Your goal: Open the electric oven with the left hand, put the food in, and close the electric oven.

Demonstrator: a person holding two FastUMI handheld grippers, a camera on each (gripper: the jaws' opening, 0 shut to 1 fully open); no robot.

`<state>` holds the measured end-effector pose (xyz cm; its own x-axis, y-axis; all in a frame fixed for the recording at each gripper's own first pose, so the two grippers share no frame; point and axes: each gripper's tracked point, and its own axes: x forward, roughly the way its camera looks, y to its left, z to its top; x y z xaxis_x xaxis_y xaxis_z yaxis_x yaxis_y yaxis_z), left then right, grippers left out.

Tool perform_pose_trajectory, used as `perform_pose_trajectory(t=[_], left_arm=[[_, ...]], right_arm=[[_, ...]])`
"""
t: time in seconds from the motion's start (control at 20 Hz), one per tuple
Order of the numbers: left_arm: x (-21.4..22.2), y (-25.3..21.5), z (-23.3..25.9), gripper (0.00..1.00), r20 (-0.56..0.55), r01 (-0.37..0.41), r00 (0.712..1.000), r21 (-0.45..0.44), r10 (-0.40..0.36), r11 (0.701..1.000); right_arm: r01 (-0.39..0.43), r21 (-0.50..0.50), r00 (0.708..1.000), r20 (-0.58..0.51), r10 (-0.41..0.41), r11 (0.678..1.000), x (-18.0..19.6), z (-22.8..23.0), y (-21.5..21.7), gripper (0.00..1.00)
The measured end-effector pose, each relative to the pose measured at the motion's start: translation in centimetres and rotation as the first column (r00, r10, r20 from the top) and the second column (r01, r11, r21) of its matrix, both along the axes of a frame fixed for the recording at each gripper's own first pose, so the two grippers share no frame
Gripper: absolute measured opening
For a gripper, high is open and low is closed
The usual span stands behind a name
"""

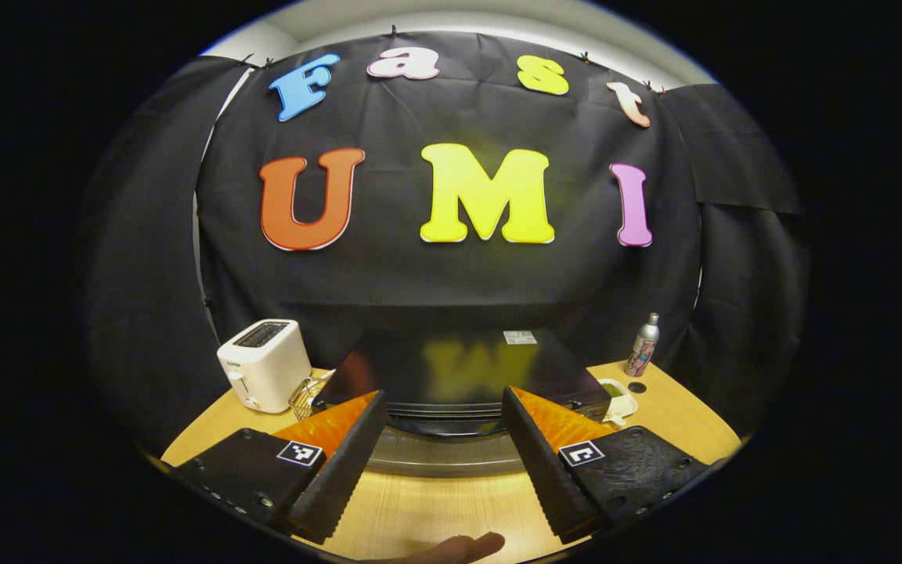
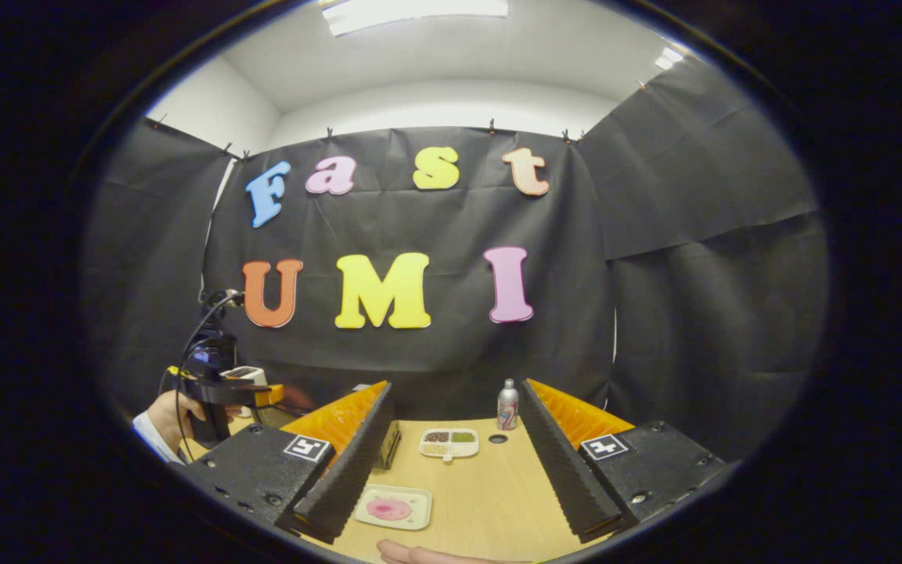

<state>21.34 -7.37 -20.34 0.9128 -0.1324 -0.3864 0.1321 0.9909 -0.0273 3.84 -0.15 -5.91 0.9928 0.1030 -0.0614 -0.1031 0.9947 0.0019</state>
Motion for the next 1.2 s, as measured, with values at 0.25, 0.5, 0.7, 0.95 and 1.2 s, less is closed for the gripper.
perform_pose_trajectory(t=[0.25, 0.5, 0.7, 0.95, 1.2], left_arm=[[2.4, -0.2, -2.4, 0.95, -0.017, 0.017, 1.000, 0.024, -0.016, 1.000], [3.7, -0.1, -4.6, 0.95, -0.062, 0.000, 0.998, 0.014, 0.001, 1.000], [4.3, -0.5, -4.4, 0.95, -0.048, 0.014, 0.999, 0.070, -0.010, 0.997], [3.9, -0.5, -4.4, 0.94, -0.043, 0.032, 0.999, 0.045, -0.030, 0.998], [3.4, -0.4, -4.3, 0.95, 0.004, 0.023, 1.000, 0.054, -0.023, 0.998]], right_arm=[[0.019, -0.037, 0.999, 0.035, -0.018, 0.999, 0.4, 0.8, -1.0, 0.97], [0.022, -0.049, 0.998, 0.068, -0.019, 0.999, 0.1, 1.2, -1.2, 0.98], [0.036, -0.040, 0.998, 0.053, -0.034, 0.999, 0.2, 0.6, -1.7, 0.98], [0.039, -0.020, 0.999, 0.029, -0.038, 0.999, 0.0, -0.1, -1.7, 0.98], [0.035, -0.021, 0.999, 0.023, -0.034, 0.999, -0.5, -0.2, -2.1, 0.98]])
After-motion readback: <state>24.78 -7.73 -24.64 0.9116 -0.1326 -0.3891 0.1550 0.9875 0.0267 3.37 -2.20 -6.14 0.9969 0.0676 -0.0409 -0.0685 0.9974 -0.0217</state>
